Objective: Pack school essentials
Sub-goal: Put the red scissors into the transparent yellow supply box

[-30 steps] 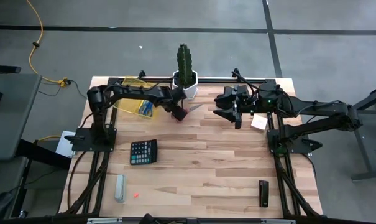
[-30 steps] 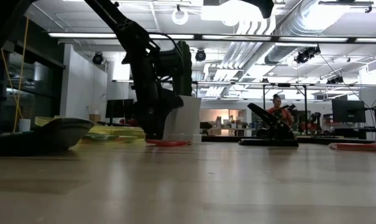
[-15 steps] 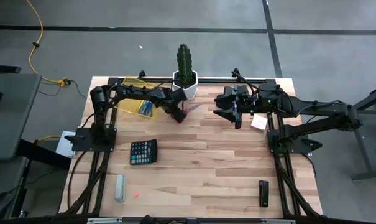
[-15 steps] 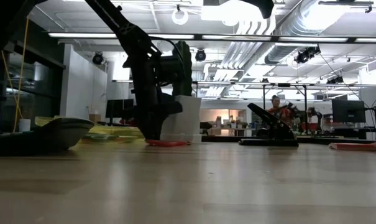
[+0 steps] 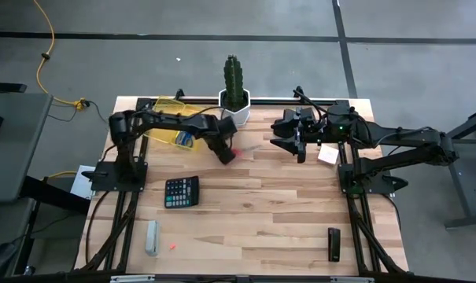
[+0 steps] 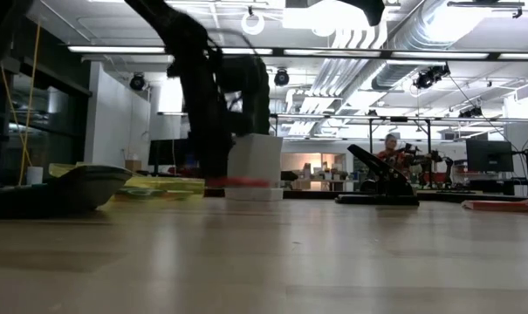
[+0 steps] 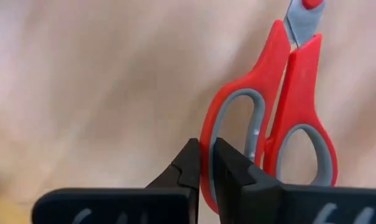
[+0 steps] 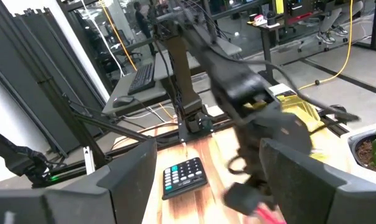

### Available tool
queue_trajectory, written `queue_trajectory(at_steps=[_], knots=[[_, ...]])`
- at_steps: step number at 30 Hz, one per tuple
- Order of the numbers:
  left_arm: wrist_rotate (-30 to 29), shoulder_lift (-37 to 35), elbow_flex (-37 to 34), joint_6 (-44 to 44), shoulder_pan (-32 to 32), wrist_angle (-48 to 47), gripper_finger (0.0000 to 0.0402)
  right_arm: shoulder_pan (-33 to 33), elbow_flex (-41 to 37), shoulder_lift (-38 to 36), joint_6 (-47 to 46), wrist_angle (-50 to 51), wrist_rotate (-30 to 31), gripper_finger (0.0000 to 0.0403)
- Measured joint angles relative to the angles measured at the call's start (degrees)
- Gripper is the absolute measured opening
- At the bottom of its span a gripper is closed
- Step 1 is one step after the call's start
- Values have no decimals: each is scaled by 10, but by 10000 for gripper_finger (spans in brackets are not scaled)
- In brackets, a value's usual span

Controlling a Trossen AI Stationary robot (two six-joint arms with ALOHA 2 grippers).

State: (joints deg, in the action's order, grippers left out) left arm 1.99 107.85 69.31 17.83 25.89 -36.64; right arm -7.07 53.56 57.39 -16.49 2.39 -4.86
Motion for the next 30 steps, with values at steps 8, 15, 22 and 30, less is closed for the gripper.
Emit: queue_trajectory(at_steps=[8,15,22,30], knots=[[22,-134,-42,-4,-93,24,3,0,0,0,0,2,0,277],[-7,-319,-184,85,-164,142,2,0,0,0,10,0,0,277],[-94,-511,-304,141,-210,341,2,0,0,0,15,-3,0,277],[-117,-590,-321,-16,-216,532,4,0,0,1,40,-16,-1,277]])
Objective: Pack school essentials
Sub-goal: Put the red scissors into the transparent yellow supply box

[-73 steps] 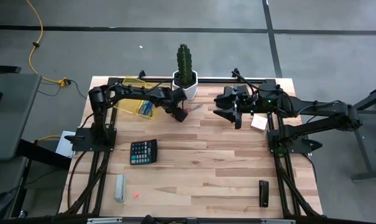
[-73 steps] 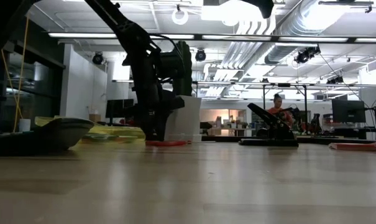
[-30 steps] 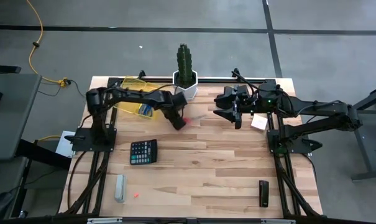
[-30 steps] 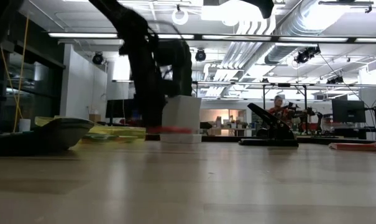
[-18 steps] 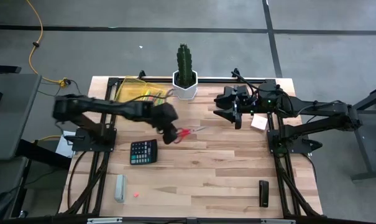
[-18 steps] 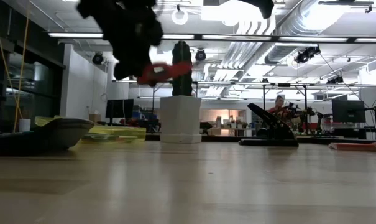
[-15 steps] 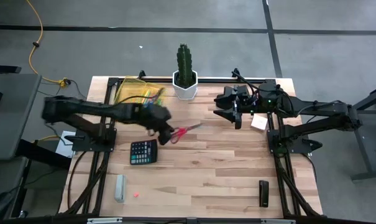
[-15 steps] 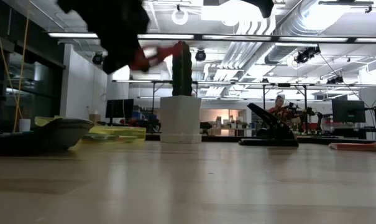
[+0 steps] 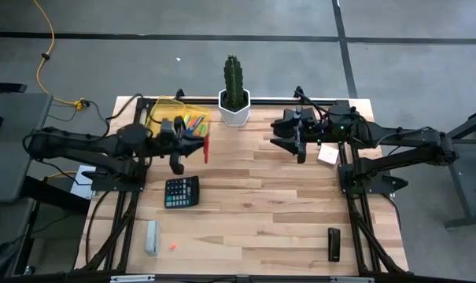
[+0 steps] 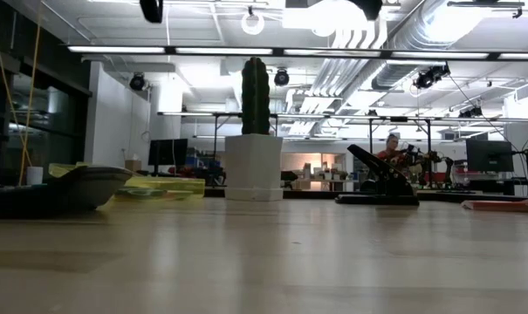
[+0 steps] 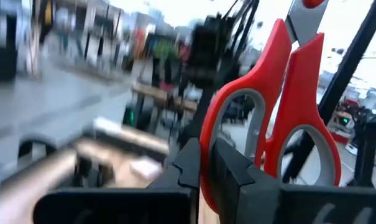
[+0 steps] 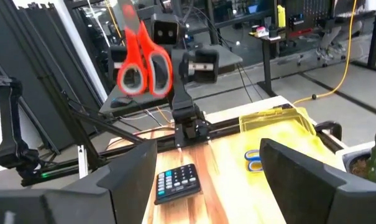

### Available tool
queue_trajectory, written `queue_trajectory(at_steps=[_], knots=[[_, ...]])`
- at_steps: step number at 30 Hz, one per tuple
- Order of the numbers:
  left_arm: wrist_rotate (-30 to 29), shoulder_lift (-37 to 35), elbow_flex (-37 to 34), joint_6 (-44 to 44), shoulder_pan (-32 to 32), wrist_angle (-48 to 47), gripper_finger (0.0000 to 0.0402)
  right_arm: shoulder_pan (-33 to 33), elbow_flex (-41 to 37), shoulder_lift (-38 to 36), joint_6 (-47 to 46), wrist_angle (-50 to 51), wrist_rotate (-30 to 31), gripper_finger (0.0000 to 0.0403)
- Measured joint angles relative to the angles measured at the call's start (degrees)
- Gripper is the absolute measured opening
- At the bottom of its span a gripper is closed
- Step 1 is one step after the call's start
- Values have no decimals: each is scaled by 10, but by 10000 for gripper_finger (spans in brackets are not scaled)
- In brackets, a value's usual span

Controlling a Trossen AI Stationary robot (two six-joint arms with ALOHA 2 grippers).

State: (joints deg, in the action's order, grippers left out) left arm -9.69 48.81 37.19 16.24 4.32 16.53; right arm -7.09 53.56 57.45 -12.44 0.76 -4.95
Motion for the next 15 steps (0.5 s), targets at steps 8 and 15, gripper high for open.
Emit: queue_trajectory(at_steps=[8,15], knots=[[2,-1,0,-43,0,43,4,0,0,0,10,-14,0,277],[2,-1,0,-40,0,43,5,0,0,0,10,-14,0,277]])
